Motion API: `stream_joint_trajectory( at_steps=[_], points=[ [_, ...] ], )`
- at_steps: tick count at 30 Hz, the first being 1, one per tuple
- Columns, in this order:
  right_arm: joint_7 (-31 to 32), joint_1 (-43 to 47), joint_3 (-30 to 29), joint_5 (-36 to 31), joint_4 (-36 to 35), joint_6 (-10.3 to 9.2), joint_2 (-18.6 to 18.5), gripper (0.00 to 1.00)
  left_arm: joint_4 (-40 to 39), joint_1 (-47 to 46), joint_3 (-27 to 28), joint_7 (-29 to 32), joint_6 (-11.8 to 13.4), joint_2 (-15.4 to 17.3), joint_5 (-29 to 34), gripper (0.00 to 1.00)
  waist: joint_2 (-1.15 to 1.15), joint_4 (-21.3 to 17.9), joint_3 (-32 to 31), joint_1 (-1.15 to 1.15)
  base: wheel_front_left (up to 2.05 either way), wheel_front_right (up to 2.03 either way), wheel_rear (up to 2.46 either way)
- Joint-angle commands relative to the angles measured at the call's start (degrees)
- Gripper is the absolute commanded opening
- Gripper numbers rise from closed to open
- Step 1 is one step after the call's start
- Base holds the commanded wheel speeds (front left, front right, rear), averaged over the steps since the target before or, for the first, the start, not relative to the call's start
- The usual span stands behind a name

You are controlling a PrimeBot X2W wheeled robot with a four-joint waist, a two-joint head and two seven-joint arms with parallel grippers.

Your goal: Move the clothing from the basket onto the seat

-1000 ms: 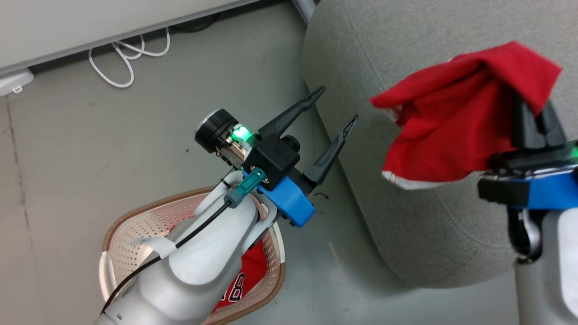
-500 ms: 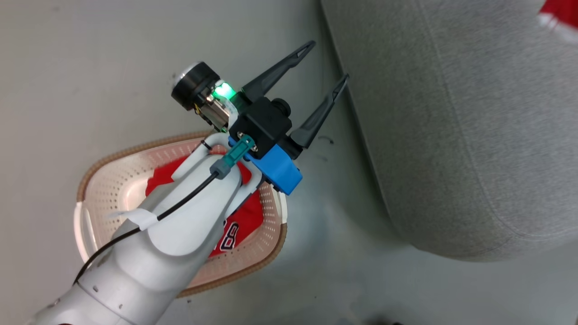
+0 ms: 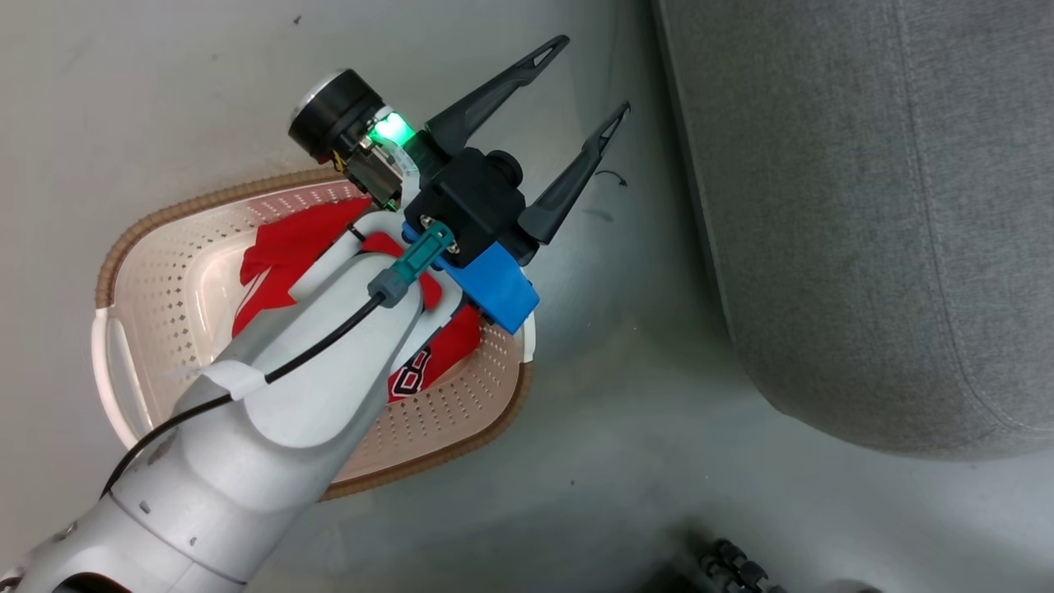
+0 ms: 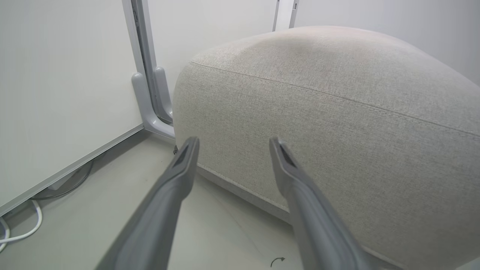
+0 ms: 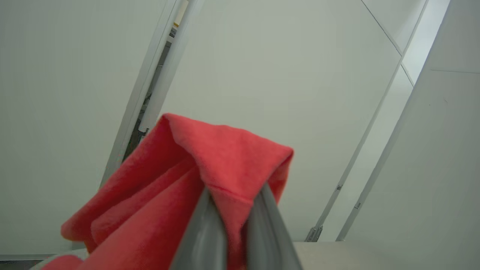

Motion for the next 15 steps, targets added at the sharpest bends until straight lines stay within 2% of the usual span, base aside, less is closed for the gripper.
stream_joint_trajectory(
  at_steps=[1,5,15],
  points=[
    [-0.2,-0.8,-0.7,-0.2,3.0,0.01,-0.6,0.00,-0.5,-1.0,0.0,-0.1,0.0,0.6,0.0,1.00,0.00,0.3,0.7,-0.01,0.00,0.00,0.00],
    [-0.2,-0.7,-0.7,-0.4,8.0,0.01,-0.9,0.00,-1.0,-1.3,-0.1,-0.1,0.3,0.8,0.0,1.00,0.00,0.6,1.3,-0.01,0.00,0.00,0.00],
    [-0.2,1.8,-2.8,1.1,21.0,0.01,1.7,0.00,-1.2,-1.6,-0.8,-0.4,0.6,0.4,-0.3,1.00,0.00,1.7,1.6,-0.01,0.00,0.00,0.00]
  ],
)
